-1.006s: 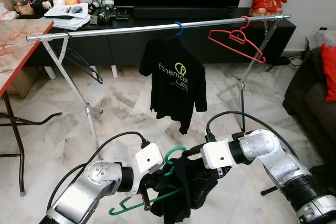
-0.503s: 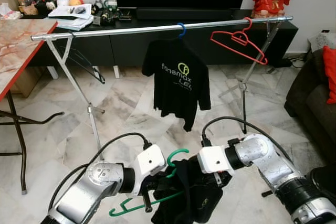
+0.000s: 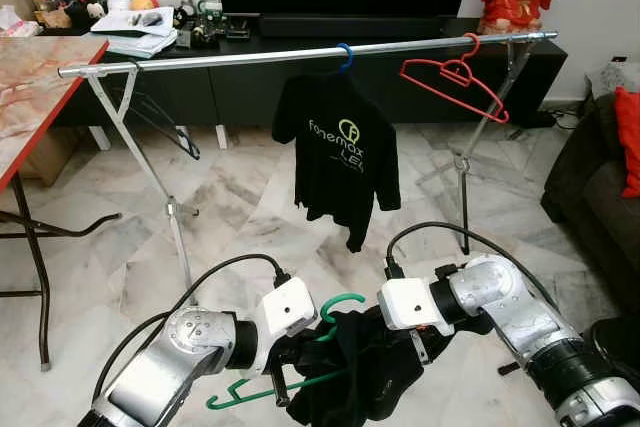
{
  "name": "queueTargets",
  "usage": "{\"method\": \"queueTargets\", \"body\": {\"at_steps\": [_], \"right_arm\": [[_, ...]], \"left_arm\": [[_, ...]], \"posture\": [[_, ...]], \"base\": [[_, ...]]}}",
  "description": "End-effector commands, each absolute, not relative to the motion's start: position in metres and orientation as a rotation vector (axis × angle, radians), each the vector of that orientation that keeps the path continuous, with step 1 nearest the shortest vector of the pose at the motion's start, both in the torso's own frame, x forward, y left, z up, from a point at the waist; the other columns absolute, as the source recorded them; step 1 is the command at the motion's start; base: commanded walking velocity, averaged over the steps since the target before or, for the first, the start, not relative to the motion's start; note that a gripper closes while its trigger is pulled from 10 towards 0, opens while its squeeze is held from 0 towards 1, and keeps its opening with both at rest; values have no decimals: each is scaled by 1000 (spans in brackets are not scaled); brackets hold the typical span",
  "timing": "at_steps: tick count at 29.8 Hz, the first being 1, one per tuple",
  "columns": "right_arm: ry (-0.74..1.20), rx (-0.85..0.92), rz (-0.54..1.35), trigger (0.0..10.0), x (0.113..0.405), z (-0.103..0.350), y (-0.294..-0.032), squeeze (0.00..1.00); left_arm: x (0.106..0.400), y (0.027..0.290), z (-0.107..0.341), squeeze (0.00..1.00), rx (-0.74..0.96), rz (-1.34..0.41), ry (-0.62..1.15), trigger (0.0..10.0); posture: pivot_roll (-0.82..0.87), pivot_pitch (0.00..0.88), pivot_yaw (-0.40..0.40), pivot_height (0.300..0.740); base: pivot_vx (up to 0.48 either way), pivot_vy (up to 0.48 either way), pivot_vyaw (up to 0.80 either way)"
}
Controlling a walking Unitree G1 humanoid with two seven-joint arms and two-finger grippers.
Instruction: Hang hanger
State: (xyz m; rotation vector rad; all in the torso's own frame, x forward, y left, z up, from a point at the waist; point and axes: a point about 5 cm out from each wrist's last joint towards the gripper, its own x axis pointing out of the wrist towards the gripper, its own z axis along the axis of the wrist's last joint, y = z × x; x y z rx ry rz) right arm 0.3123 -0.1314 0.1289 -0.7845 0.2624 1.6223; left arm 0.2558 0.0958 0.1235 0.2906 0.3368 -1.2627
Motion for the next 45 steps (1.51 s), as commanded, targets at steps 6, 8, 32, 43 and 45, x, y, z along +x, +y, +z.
{"method": "queueTargets", "body": {"at_steps": [6,8,32,43,45], "right_arm": [[295,-791,1717,0,300,119,-125,0],[298,-791,1723,0,300,120,-125,0],[286,-785,1687,0,306,126,-125,0],[362,-829,1594,0,314,127,-147,0],[335,-818,1541,0,319,130,-146,0]], "left_arm": [[266,90,148,0,301,-1243,196,10000],[267,90,149,0,304,-1240,192,10000],[267,98,146,1000,354,-1249,226,10000],[259,129,151,1000,410,-1311,328,10000],[259,138,153,1000,436,-1294,342,10000]], "posture": [[19,86,-44,740],[18,91,-47,740],[32,99,-51,740],[32,108,-48,740],[33,108,-47,740]], "base": [[0,0,0],[0,0,0],[0,0,0],[0,0,0],[0,0,0]]}}
